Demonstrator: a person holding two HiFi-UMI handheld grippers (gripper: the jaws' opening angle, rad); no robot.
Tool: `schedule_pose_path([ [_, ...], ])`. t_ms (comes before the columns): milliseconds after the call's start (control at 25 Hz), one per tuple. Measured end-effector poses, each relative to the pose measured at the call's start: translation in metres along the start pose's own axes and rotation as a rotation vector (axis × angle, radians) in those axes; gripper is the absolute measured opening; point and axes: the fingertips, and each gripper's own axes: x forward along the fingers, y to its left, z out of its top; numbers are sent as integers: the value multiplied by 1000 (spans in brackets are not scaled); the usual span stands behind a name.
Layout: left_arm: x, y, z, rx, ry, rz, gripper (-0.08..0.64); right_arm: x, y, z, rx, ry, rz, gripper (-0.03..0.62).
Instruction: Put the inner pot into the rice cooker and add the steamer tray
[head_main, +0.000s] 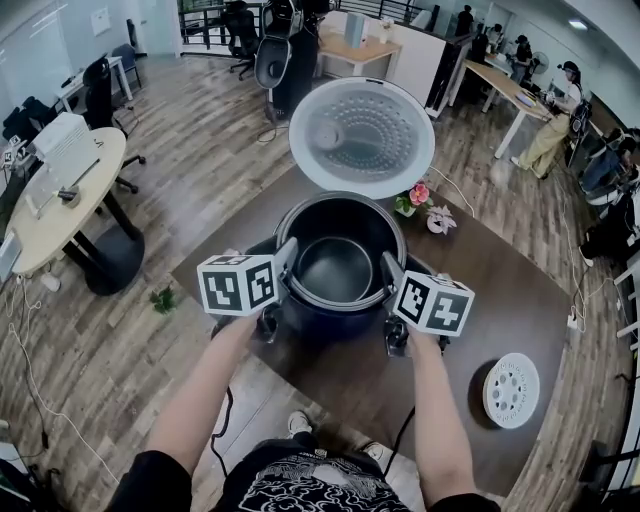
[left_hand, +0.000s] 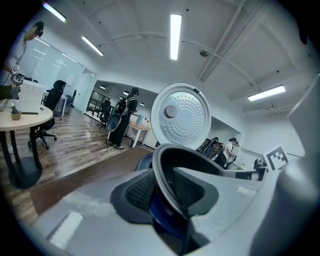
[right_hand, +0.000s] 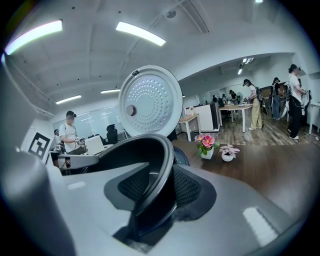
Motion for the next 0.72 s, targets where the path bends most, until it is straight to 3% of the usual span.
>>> schedule_pose_path([
  [160,-2,4,0,47,11,31,130,0,1,-1,-103,-12,-62,161],
  [440,-6,8,5,78,1,48,130,-1,0,-1,-93,-17,-54,164],
  [720,-11,-17,30,229,-43,51,133,-24,-10,13,-104,-77,-60,164],
])
